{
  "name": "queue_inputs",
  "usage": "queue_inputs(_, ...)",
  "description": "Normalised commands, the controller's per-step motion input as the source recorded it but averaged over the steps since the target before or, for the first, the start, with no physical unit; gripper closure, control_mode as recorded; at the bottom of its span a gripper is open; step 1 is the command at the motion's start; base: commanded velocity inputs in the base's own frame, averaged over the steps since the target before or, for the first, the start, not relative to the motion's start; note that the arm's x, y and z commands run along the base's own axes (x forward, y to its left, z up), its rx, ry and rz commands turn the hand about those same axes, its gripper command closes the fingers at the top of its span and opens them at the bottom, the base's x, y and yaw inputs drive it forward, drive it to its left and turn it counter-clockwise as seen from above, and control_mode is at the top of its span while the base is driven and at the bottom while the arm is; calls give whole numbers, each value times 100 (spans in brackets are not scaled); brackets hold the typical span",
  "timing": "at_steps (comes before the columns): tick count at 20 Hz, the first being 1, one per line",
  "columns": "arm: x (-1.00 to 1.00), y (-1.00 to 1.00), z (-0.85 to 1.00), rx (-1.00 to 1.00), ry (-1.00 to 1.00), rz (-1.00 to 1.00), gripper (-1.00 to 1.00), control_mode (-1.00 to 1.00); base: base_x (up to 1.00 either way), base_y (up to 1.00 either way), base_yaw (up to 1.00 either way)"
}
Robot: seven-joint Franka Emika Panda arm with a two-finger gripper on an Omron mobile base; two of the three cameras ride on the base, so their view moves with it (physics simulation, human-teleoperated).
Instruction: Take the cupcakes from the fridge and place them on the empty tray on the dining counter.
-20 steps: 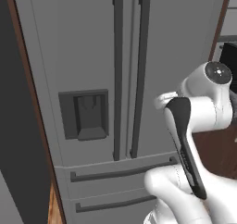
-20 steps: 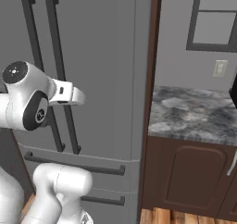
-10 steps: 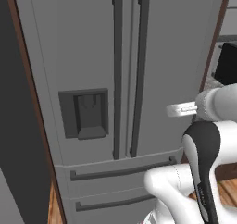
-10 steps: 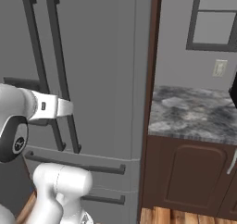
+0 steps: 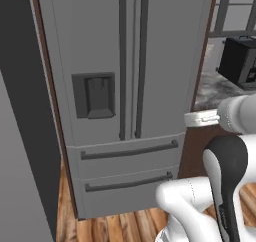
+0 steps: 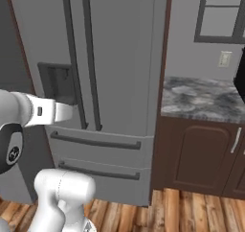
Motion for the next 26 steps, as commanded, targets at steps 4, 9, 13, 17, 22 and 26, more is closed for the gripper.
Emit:
queue_inputs(4,0,0,0,0,0,0,-100,100,-66,31,0)
queue_inputs(9,4,0,1,2,0,0,-100,-100,-12,16,0)
queue_inputs(13,85,7,0,1,0,0,-100,-100,0,0,0)
queue_inputs(17,100,0,0,0,0,0,-100,-100,0,0,0)
queue_inputs(22,100,1,0,0,0,0,-100,-100,0,0,0)
queue_inputs(26,100,6,0,0,0,0,-100,-100,0,0,0)
